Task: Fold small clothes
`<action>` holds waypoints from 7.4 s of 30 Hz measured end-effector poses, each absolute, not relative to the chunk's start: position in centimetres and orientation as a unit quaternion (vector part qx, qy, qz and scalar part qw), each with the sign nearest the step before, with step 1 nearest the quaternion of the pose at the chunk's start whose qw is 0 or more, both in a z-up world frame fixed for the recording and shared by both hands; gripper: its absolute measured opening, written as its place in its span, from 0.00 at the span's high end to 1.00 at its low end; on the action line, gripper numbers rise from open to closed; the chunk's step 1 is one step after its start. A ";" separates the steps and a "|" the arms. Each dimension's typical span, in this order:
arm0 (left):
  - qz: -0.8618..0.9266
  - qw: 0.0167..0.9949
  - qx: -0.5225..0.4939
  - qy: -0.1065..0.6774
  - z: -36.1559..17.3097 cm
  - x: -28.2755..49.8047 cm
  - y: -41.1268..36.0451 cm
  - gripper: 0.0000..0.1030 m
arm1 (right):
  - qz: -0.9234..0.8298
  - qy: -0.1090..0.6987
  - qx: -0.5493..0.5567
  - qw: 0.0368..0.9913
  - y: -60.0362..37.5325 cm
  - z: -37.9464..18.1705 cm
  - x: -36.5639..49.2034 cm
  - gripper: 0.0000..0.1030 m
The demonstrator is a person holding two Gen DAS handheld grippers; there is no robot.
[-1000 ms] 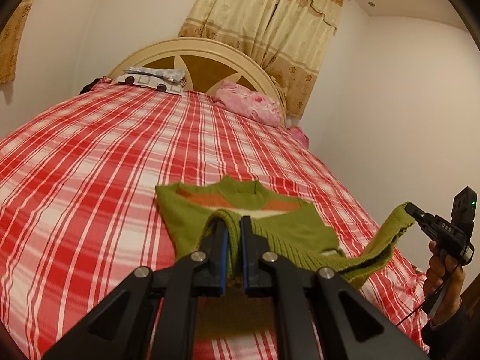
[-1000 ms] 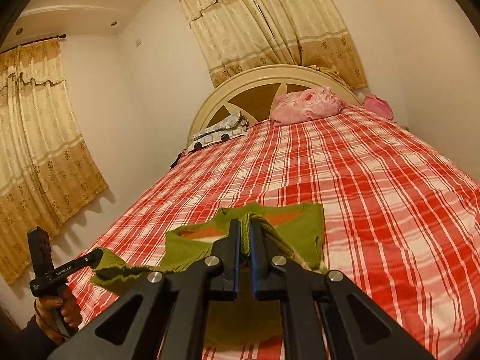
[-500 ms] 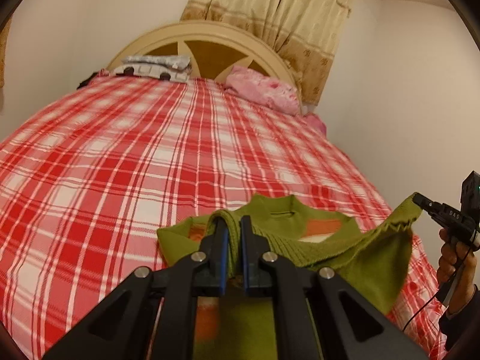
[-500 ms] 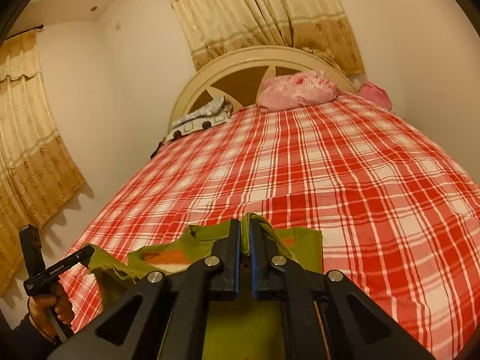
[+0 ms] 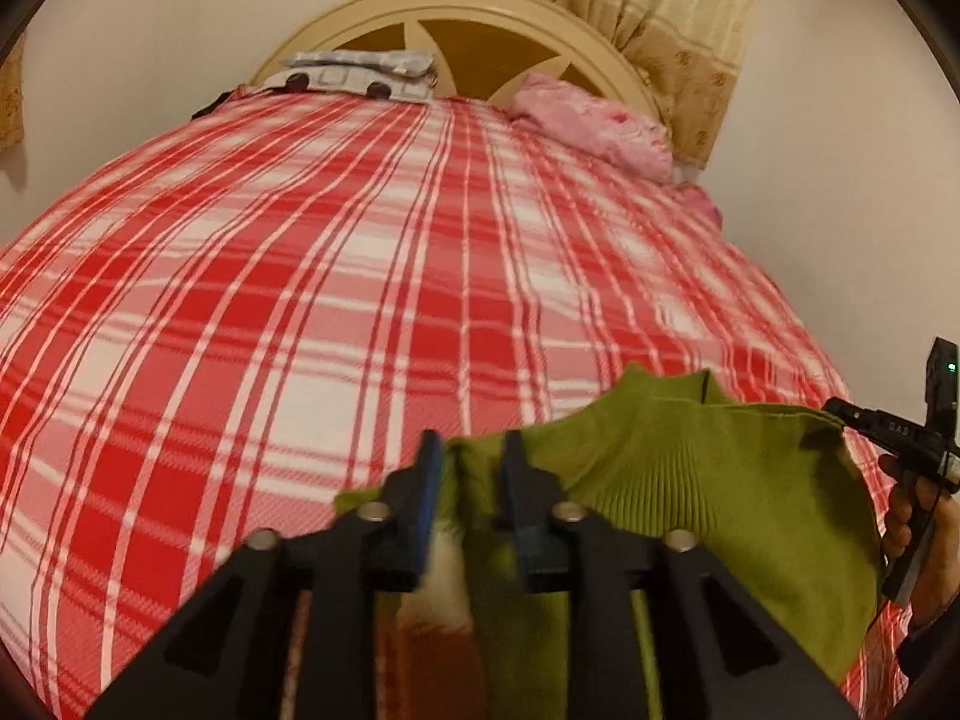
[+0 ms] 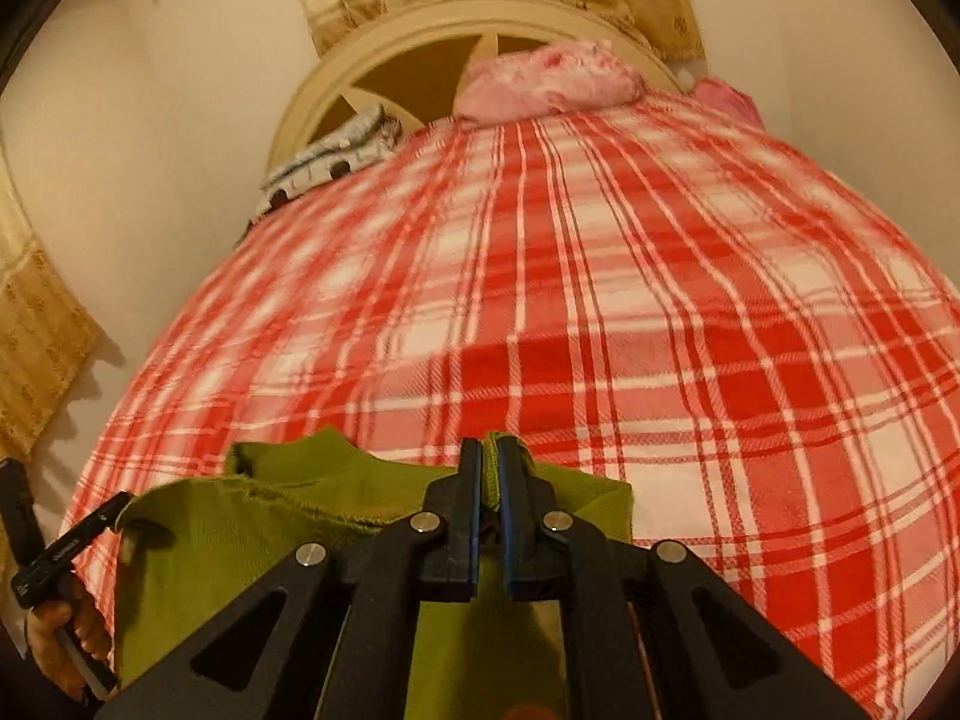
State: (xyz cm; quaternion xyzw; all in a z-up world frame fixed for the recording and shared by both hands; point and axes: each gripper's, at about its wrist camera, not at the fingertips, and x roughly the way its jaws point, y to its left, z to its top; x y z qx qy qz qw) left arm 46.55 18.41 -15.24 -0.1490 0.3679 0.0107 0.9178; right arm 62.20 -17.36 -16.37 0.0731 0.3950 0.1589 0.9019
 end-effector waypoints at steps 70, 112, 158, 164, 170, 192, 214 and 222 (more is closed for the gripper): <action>0.065 0.905 -0.188 0.377 -19.8 31.3 18.1 0.27 | 0.221 0.376 -0.026 0.899 -15.7 -16.6 46.3 0.31; 0.126 0.915 -0.125 0.364 -16.4 28.3 24.5 0.16 | 0.329 0.320 -0.228 0.859 6.0 -18.7 34.6 0.32; -0.048 0.914 -0.158 0.371 -18.1 42.2 22.3 0.16 | 0.355 0.262 -0.326 0.836 12.7 -22.6 31.3 0.62; -0.078 0.902 -0.193 0.377 -18.5 44.1 21.9 0.24 | 0.351 0.263 -0.342 0.831 13.4 -23.1 31.3 0.62; -0.095 0.881 -0.242 0.394 -19.7 45.6 22.7 0.69 | 0.368 0.275 -0.327 0.826 13.0 -22.8 32.0 0.80; -0.144 0.880 -0.291 0.346 -13.4 46.9 19.3 0.87 | 0.342 0.270 -0.161 0.886 1.7 -15.5 36.2 0.93; -0.221 0.880 -0.227 0.355 -9.3 52.3 4.5 0.88 | 0.294 0.290 0.028 0.910 -13.7 -14.3 40.0 0.94; -0.245 0.871 -0.191 0.381 -10.4 54.2 -1.8 0.88 | 0.261 0.309 0.087 0.910 -19.3 -16.1 40.9 0.94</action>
